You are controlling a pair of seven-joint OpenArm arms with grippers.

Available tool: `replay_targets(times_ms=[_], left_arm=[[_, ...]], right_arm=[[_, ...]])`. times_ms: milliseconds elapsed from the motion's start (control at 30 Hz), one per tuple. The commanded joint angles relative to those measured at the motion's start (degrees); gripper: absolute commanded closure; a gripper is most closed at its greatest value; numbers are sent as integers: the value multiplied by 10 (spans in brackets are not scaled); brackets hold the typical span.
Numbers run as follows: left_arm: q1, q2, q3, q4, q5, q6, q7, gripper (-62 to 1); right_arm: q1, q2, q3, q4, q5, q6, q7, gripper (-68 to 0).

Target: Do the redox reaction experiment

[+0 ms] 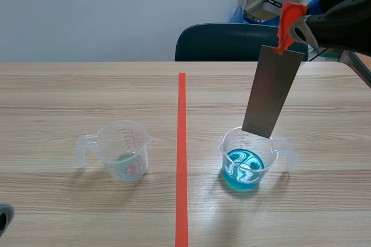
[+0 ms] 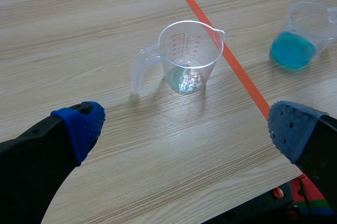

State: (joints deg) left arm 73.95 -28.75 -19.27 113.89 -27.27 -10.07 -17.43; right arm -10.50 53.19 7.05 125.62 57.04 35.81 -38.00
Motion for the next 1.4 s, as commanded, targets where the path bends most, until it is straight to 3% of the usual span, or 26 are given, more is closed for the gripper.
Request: replay_targets(times_ms=[0, 1367], left_arm=[[2, 2, 0, 10, -2, -1, -7, -623], [2, 2, 0, 10, -2, -1, -7, -623]], right_arm=[[8, 7, 4, 0, 2, -2, 5, -8], [8, -5, 4, 0, 2, -2, -17, -8]])
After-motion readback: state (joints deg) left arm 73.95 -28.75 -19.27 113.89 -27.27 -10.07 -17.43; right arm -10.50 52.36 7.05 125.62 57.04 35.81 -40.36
